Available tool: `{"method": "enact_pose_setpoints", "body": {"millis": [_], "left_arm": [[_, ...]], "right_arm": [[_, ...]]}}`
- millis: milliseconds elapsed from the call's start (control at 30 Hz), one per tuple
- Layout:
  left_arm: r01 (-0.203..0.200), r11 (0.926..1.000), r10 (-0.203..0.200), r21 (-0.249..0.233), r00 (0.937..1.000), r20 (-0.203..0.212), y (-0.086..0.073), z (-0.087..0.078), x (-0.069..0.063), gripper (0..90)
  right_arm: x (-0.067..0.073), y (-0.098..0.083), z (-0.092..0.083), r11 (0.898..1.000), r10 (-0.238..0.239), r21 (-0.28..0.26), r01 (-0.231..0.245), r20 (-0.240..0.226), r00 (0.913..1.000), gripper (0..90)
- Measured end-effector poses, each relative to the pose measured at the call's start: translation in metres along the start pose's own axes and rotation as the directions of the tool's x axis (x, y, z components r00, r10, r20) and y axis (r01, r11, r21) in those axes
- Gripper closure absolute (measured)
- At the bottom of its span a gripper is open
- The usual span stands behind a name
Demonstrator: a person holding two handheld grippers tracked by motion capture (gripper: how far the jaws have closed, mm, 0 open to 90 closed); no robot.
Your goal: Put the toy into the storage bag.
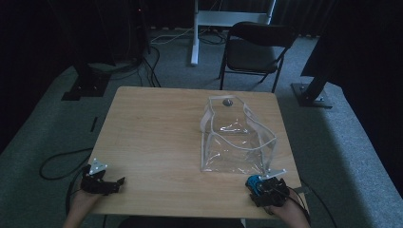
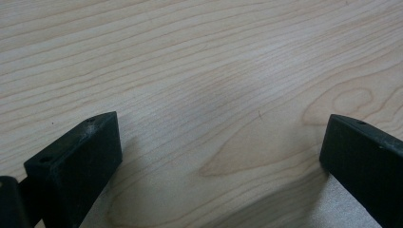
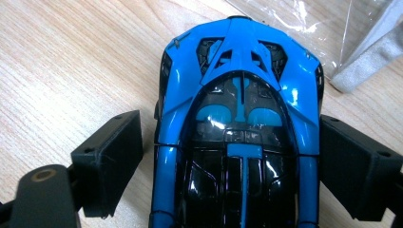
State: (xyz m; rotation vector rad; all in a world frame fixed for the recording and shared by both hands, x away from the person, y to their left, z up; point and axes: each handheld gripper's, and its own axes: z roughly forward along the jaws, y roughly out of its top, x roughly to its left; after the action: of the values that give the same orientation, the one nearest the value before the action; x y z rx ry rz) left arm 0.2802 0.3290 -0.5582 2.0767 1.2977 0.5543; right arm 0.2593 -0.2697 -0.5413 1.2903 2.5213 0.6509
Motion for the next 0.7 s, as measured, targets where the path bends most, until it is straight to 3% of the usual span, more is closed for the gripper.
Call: {"method": "enact_pose_setpoints", "body": {"millis": [133, 200, 700], "left_arm": [[-0.002, 1.0, 0.002, -0.001, 1.0, 0.003, 0.0004, 0.0004, 0.0001, 0.7], [-0.005, 1.0, 0.005, 0.0, 1.0, 0.004, 0.001, 0.0009, -0.0001, 0.7], [-0.001, 1.0, 0.001, 0.0, 1.0, -0.001, 0.0046, 0.0041, -0.0013, 0.7]], "right_arm": [[-0.0008, 0.0023, -0.0004, 1.0, -0.001, 0.018, 0.001, -0.002, 1.0, 15.7], [-0.0035, 0.0034, -0.0025, 1.0, 0.014, 0.022, -0.014, 0.004, 0.9999, 23.3], [-0.003, 0.0069, -0.0039, 0.997, 0.047, 0.054, -0.047, 0.01, 0.9988, 24.7]]}}
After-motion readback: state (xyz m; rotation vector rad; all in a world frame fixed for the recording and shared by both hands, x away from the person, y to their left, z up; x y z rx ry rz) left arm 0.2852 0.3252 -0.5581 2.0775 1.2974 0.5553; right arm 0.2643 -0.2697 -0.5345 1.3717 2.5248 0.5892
